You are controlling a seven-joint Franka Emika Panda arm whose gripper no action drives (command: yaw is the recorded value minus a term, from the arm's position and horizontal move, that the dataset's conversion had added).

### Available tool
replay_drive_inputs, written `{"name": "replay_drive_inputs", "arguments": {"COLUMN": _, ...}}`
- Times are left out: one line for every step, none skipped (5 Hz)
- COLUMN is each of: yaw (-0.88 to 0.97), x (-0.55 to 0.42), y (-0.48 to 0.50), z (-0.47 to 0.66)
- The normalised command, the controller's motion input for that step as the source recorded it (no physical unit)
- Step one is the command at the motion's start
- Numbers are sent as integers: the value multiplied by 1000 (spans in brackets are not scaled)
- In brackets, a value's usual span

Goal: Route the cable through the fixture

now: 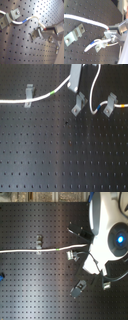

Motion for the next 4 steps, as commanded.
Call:
{"name": "replay_drive_inputs", "arguments": {"yaw": 0, "x": -22, "y": 14, "z": 0}}
{"name": "replay_drive_inputs", "arguments": {"yaw": 46, "x": -209, "y": -82, "z": 384}}
{"name": "replay_drive_inputs", "arguments": {"yaw": 206, "x": -192, "y": 17, "z": 142}}
{"name": "replay_drive_inputs", "arguments": {"yaw": 409, "x": -405, "y": 48, "z": 304}}
